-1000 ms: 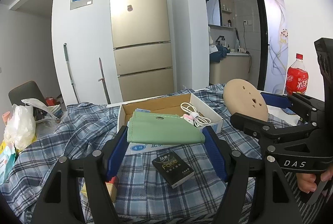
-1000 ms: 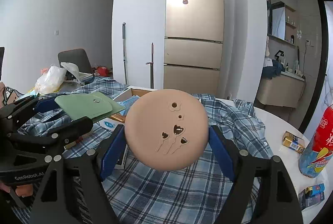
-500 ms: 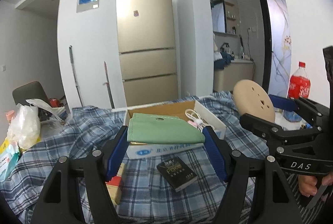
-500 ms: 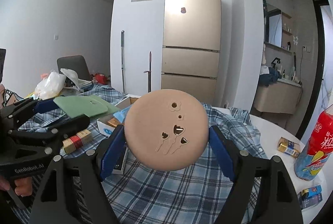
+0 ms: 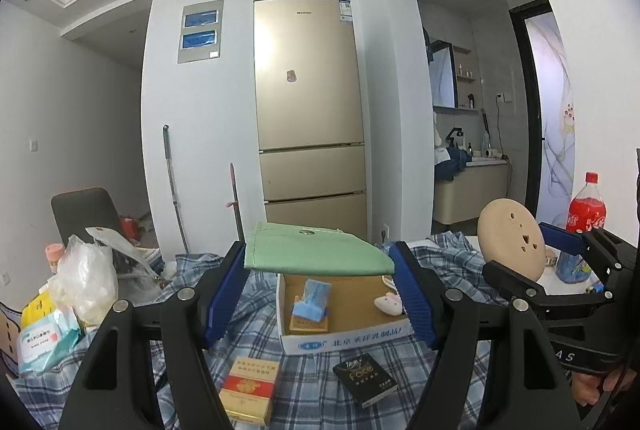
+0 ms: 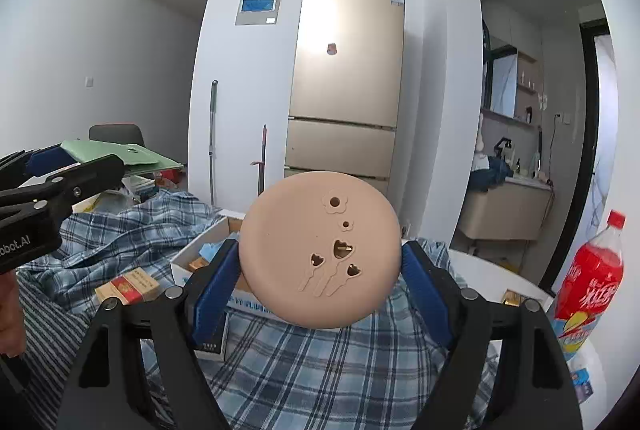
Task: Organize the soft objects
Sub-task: 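Carry the pouch and coaster over the white box with both grippers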
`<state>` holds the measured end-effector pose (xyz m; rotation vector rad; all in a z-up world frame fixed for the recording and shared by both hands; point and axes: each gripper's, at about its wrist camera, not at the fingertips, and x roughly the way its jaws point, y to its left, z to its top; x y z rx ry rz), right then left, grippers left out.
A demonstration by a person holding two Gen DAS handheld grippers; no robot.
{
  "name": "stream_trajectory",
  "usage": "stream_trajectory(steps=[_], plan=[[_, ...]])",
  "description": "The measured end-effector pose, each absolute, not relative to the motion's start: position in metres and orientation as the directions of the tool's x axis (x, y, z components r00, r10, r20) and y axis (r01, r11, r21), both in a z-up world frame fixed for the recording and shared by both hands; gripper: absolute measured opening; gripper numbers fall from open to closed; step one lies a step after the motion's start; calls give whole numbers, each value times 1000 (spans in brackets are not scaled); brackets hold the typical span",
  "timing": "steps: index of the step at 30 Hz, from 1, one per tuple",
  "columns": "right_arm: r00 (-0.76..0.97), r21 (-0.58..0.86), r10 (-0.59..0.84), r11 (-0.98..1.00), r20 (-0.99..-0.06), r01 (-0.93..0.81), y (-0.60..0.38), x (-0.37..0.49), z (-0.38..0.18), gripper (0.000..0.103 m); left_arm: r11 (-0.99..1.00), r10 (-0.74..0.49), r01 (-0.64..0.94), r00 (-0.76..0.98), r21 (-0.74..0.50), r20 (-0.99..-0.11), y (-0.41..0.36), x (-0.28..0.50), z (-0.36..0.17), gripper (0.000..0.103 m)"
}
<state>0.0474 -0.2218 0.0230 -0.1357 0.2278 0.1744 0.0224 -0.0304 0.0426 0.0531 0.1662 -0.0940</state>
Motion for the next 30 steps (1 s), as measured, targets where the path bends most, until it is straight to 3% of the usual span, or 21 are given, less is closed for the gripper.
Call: stream_trajectory(steps=[10, 16, 23, 30], plan=[[968, -79, 144, 984, -204, -163, -224, 66, 66, 80, 993, -102, 106, 990, 41, -95, -40, 38, 99, 73], [959, -49, 156, 984, -235, -172, -222, 109, 107, 80, 997, -74, 75, 994, 12, -76, -44, 72, 143, 73], [940, 21, 148, 989, -306, -149, -227, 177, 115, 80, 996, -86, 79, 980, -46, -178, -41, 132, 147, 73], [903, 79, 164, 986, -398, -145, -228, 222, 77, 80, 999, -48, 45, 949, -18, -312, -34, 184, 99, 73]])
